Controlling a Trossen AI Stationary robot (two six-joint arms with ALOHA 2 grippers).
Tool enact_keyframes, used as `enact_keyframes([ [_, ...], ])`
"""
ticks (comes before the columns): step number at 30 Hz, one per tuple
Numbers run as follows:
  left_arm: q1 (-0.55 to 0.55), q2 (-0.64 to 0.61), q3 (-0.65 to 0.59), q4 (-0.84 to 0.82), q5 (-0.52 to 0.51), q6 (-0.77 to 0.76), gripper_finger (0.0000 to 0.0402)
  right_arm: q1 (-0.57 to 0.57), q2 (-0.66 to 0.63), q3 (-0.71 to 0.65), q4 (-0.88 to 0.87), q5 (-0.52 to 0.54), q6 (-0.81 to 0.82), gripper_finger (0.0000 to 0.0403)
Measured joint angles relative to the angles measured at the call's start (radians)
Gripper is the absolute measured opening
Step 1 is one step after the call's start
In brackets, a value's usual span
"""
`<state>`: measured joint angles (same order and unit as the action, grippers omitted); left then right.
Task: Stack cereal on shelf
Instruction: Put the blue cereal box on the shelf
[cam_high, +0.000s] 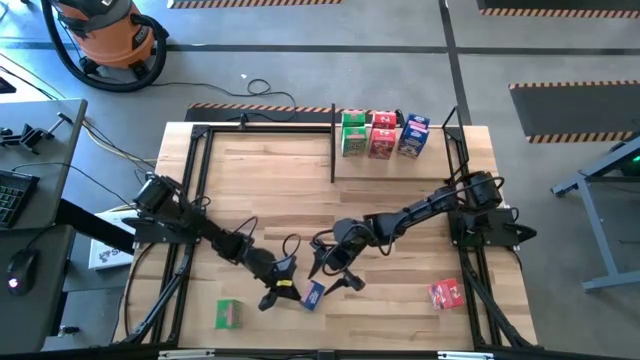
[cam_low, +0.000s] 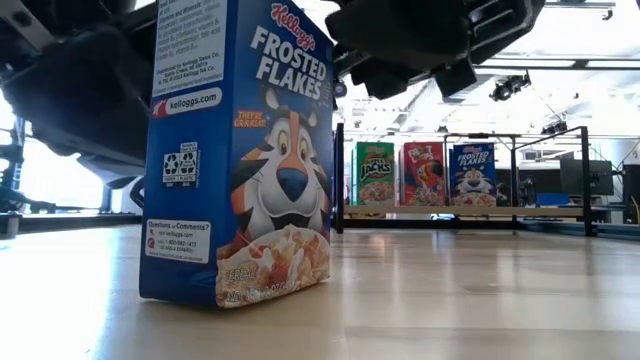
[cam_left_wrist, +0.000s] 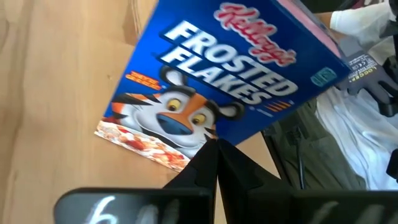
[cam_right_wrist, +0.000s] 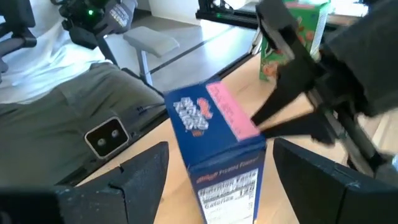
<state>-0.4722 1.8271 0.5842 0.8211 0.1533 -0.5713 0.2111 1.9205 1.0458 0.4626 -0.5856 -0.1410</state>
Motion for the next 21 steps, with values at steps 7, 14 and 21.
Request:
enact_keyframes([
  [7, 0.022, 0.0, 0.0, 0.0, 0.02, 0.0, 0.0, 0.001, 0.0, 0.0, 0.011, 0.0, -0.018, 0.0279],
  [14, 0.027, 0.0, 0.0, 0.0, 0.021, 0.032, 0.0, 0.003, 0.0, 0.0, 0.012, -0.001, 0.003, 0.0279],
  [21, 0.041, 0.0, 0.0, 0.0, 0.021, 0.032, 0.0, 0.007, 0.0, 0.0, 0.012, 0.007, 0.028, 0.0274],
])
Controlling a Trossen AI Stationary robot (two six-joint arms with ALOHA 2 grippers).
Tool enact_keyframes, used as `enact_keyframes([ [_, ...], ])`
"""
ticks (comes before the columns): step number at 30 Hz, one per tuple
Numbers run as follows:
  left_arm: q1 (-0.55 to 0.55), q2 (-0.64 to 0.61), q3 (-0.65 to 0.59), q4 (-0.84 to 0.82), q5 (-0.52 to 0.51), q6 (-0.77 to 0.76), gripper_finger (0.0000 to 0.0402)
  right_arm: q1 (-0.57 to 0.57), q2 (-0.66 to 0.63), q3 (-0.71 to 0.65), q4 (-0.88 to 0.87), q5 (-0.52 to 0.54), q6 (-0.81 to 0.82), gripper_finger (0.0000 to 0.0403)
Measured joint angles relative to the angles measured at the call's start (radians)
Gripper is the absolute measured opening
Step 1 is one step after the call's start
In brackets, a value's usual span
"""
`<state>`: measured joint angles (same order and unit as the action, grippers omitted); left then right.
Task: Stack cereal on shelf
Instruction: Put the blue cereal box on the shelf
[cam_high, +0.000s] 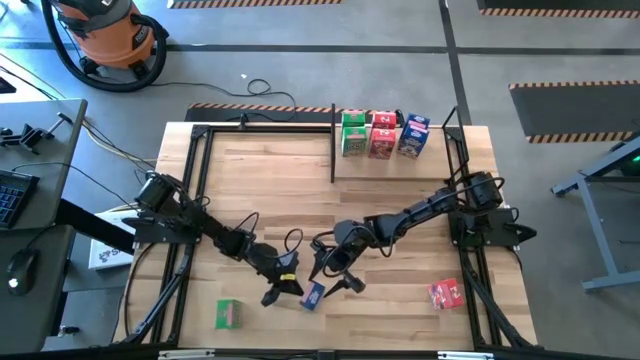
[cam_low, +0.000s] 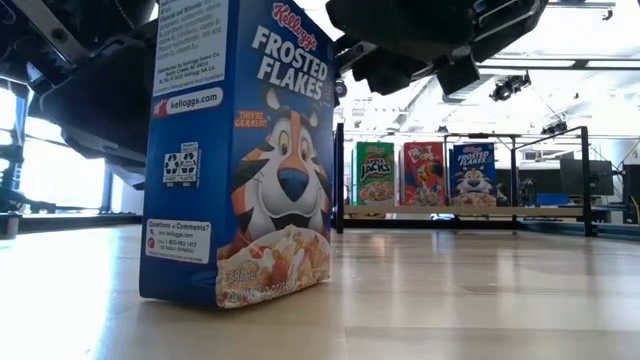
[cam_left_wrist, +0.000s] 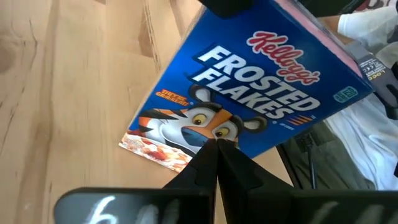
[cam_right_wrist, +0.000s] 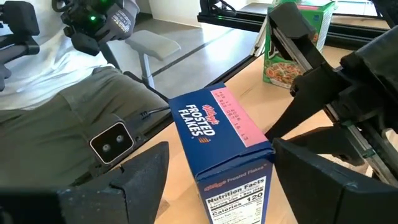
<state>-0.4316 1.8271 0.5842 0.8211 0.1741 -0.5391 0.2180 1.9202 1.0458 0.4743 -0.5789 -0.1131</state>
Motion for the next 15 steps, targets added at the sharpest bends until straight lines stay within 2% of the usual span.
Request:
enact_keyframes([
  [10, 0.0, 0.0, 0.0, 0.0, 0.0, 0.0, 0.0, 0.0, 0.0, 0.0, 0.0, 0.002, 0.011, 0.0202],
  [15, 0.0, -0.008, 0.0, -0.005, 0.0, 0.002, 0.0, 0.0, 0.0, -0.001, 0.003, 0.002, 0.031, 0.0184],
])
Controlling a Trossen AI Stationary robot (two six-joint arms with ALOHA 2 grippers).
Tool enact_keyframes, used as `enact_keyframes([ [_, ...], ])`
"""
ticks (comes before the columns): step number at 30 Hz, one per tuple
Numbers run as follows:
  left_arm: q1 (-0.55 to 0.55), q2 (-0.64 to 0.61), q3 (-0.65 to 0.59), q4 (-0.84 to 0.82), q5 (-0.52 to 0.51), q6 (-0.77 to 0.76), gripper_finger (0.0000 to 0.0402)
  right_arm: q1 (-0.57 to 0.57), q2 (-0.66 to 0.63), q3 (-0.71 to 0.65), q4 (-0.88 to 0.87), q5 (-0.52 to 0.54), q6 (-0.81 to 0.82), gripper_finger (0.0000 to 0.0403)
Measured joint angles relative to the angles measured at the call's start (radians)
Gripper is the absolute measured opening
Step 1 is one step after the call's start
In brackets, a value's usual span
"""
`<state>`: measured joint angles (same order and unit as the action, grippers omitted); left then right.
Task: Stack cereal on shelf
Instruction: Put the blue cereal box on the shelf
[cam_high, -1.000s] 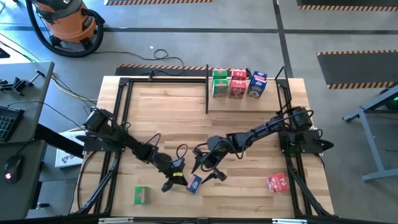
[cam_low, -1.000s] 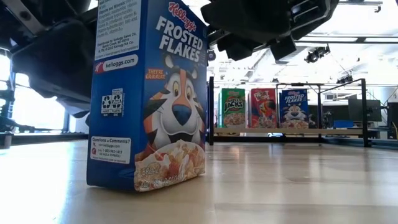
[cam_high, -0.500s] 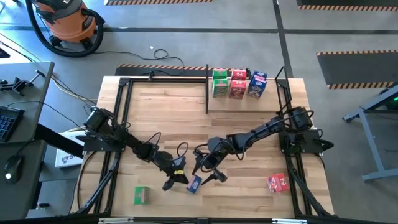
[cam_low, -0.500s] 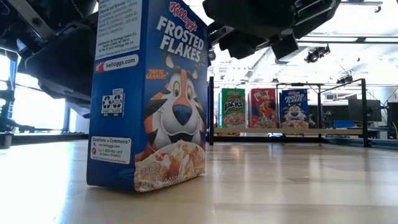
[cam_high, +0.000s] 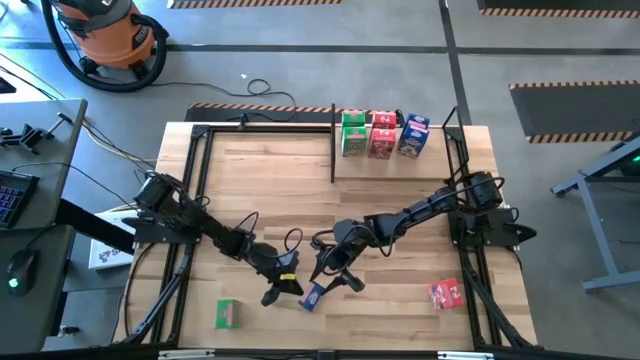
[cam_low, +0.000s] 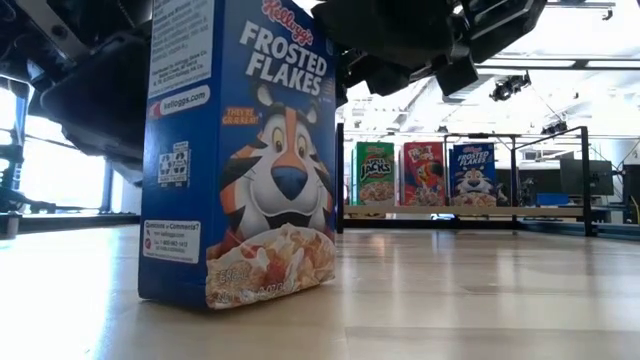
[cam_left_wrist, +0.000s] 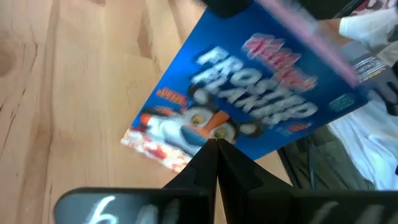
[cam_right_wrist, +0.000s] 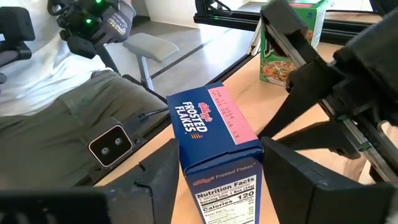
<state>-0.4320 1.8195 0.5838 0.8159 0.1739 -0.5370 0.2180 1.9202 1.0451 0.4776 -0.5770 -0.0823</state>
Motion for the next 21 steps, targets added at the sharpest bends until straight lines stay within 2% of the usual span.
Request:
enact_keyframes([
  [10, -0.001, -0.057, -0.022, 0.003, -0.005, 0.036, 0.0, 0.0, -0.014, -0.001, 0.02, 0.001, 0.047, 0.0182],
  [16, -0.002, -0.159, -0.101, 0.007, -0.073, 0.022, 0.0, -0.002, -0.059, -0.001, 0.001, 0.004, 0.058, 0.0182],
  [21, -0.002, -0.25, -0.166, 0.039, -0.14, 0.051, 0.0, -0.007, -0.131, -0.001, -0.098, 0.07, 0.04, 0.0181],
])
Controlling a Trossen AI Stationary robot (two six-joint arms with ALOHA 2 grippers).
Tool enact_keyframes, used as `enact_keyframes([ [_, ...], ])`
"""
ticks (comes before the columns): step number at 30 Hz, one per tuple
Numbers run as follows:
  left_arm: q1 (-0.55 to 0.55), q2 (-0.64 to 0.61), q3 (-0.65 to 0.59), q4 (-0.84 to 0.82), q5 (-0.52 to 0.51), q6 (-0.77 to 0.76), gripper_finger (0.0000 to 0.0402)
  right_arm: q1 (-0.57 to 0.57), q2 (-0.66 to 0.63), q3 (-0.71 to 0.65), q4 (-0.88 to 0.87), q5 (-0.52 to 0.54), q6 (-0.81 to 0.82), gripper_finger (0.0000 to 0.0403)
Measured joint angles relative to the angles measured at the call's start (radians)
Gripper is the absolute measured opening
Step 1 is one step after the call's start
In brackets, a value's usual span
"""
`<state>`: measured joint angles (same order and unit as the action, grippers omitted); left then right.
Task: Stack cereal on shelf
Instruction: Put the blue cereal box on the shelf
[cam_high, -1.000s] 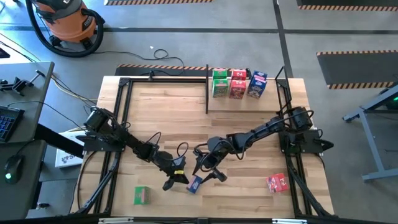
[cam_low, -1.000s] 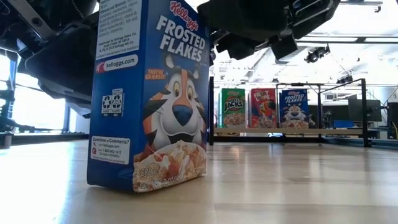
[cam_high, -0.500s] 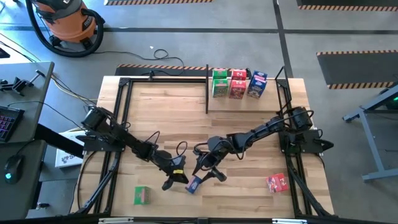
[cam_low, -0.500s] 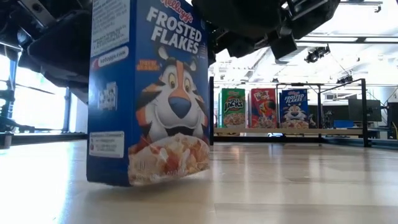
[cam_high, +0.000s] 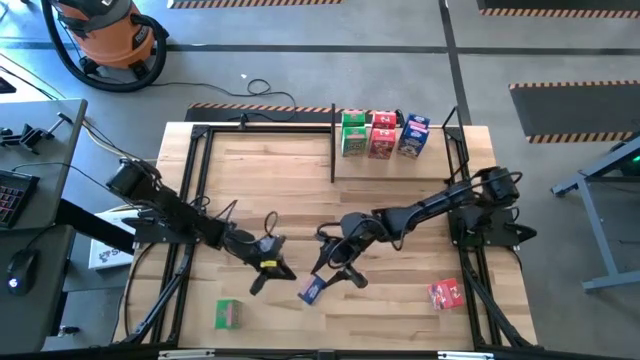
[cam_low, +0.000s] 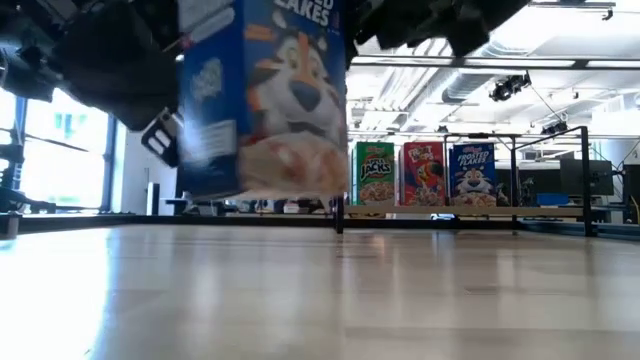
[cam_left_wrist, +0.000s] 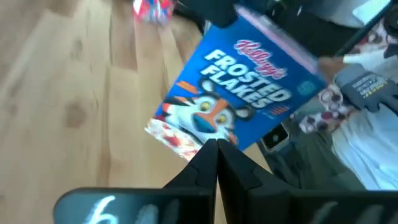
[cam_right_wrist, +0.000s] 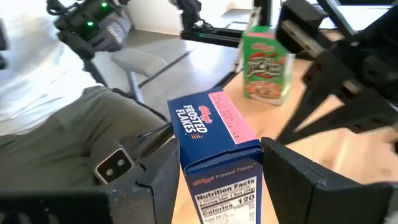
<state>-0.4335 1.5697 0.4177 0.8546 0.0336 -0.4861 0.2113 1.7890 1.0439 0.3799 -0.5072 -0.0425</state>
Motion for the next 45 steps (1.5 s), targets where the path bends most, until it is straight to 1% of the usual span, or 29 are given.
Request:
enact_keyframes([
  [6, 0.0, -0.082, -0.098, 0.102, -0.057, 0.028, 0.0, -0.017, -0.12, 0.0, -0.116, 0.071, -0.027, 0.0181],
  [9, 0.0, -0.088, -0.126, 0.153, -0.077, 0.04, 0.0, -0.031, -0.196, 0.0, -0.196, 0.13, -0.046, 0.0181],
  [16, 0.003, -0.079, -0.152, 0.194, -0.103, 0.071, 0.0, -0.077, -0.376, 0.0, -0.437, 0.301, -0.054, 0.0181],
  [26, 0.009, -0.078, -0.159, 0.23, -0.102, 0.131, 0.0, -0.15, -0.659, 0.0, -0.853, 0.586, -0.016, 0.0181],
  [33, 0.041, -0.078, -0.159, 0.242, -0.102, 0.132, 0.0, -0.249, -0.897, -0.01, -1.126, 0.81, -0.007, 0.0181],
  [35, 0.055, -0.078, -0.159, 0.247, -0.095, 0.135, 0.0, -0.293, -0.973, -0.046, -1.152, 0.835, -0.021, 0.0181],
  [38, 0.081, -0.078, -0.159, 0.248, -0.086, 0.143, 0.0, -0.378, -1.089, -0.142, -1.144, 0.831, -0.052, 0.0181],
  [42, 0.124, -0.078, -0.159, 0.251, -0.062, 0.14, 0.0, -0.506, -1.212, -0.293, -1.039, 0.825, -0.121, 0.0181],
  [45, 0.153, -0.078, -0.159, 0.251, -0.038, 0.14, 0.0, -0.607, -1.255, -0.372, -0.968, 0.777, -0.146, 0.0181],
])
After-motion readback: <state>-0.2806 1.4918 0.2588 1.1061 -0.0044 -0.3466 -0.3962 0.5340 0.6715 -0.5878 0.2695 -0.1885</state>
